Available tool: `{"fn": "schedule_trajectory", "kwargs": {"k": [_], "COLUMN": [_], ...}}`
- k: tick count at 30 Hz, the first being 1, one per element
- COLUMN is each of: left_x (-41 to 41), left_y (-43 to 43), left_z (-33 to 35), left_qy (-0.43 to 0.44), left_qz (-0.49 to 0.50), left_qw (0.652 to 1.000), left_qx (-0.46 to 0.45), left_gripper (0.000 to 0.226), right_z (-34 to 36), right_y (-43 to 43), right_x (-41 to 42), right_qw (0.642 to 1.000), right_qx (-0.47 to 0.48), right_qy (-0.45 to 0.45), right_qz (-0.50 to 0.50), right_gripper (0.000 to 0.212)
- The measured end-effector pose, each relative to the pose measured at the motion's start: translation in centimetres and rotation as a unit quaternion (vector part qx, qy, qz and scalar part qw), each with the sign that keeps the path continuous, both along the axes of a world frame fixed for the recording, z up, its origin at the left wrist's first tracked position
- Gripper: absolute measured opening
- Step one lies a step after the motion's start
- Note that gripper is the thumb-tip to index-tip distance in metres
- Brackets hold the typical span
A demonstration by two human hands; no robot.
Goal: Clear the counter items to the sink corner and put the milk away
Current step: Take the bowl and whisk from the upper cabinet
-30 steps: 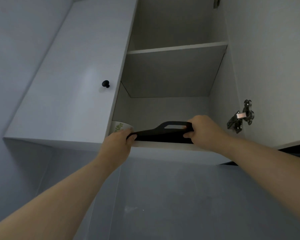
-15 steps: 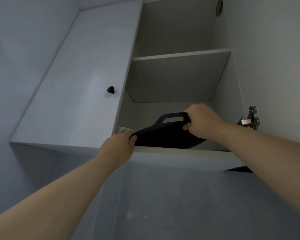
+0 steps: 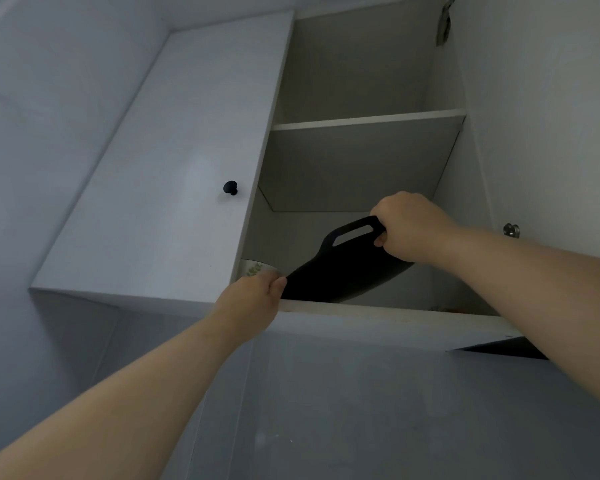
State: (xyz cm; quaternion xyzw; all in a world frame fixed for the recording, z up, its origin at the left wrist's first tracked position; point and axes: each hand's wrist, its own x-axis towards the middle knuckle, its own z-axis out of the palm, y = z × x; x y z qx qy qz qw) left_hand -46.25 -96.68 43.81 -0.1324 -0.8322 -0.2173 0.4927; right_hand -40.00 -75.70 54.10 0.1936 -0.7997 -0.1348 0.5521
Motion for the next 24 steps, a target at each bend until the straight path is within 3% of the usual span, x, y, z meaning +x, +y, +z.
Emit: {"fn": "schedule_trajectory", "kwargs": {"k": [4, 13, 15, 18, 20, 24], "left_x": [0.3, 2.4, 3.2, 5.0, 6.3, 8.6], "left_y": [-0.1, 1.6, 2.3, 3.1, 3.1, 3.0], "left_z": [0.1, 0.2, 0.4, 0.1, 0.1, 0.8], "left_qy": [-0.027, 0.015, -0.05, -0.196, -0.233, -0.248], "left_qz": [-0.044, -0.117, -0.198, -0.396, -0.479, -0.528], "left_qw": [0.999, 0.973, 0.924, 0.761, 0.686, 0.642], "left_qx": [0.013, 0.199, 0.322, 0.476, 0.496, 0.497], "left_gripper": [0.033, 0.053, 0.05, 0.063, 0.074, 0.072], "right_z": [-0.2, -1.5, -1.8, -2.6, -3.1, -3.7], "right_y": [-0.2, -0.5, -0.6, -0.2, -0.1, -0.7], "right_x": [0.4, 2.9, 3.6, 4.4, 4.8, 6.3], "right_qw": [0.998, 0.99, 0.988, 0.986, 0.985, 0.982], "right_qx": [0.033, 0.039, 0.039, 0.036, 0.041, 0.087], "right_qy": [0.036, 0.121, 0.128, 0.14, 0.151, 0.168], "right_qz": [-0.03, -0.065, -0.073, -0.081, -0.067, -0.014], "right_gripper": [0.008, 0.017, 0.018, 0.029, 0.035, 0.047]}}
